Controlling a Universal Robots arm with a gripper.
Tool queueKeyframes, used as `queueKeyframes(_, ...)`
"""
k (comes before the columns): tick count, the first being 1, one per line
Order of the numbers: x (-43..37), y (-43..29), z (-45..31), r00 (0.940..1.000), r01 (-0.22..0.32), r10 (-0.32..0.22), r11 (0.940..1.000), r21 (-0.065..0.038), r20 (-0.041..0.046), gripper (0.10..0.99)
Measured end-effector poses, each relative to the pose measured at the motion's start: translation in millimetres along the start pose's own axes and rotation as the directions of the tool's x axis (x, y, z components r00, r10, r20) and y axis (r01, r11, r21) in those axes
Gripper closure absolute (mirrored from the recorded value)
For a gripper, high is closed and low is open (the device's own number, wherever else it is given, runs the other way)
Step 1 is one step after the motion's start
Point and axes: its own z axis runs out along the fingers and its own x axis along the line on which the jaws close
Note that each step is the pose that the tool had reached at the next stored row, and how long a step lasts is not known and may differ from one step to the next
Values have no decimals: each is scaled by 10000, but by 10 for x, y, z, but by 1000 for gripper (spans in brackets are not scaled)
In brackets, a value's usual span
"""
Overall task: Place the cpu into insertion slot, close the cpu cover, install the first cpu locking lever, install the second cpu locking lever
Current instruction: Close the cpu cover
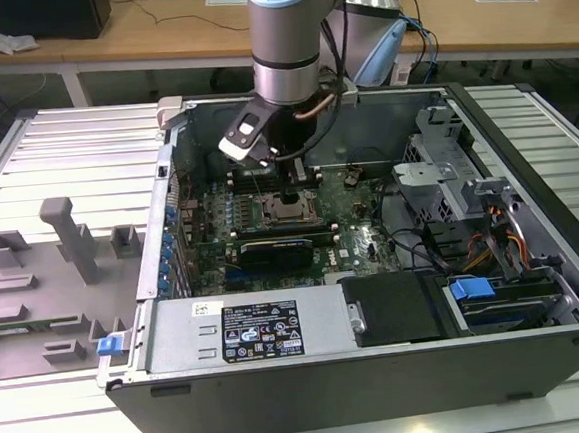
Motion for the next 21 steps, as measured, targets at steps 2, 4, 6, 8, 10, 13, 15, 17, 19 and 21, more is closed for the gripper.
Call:
queueKeyframes(2,0,0,1,9950,998,-998,9950,1,58,980)
queueKeyframes(4,0,0,2,9836,1798,-1798,9837,1,96,980)
queueKeyframes(6,0,0,3,9766,2146,-2146,9767,-3,99,980)
queueKeyframes(8,1,0,4,9619,2732,-2732,9619,-17,96,980)
queueKeyframes(10,0,0,5,9491,3149,-3149,9491,-24,98,980)
queueKeyframes(13,0,0,7,9063,4225,-4224,9064,-39,109,980)
queueKeyframes(15,0,0,8,8881,4596,-4595,8881,-43,115,980)
queueKeyframes(17,0,0,9,8625,5059,-5059,8626,-47,124,980)
queueKeyframes(19,0,0,10,8337,5522,-5521,8337,-47,135,980)
queueKeyframes(21,0,0,11,8110,5850,-5849,8110,-47,145,980)
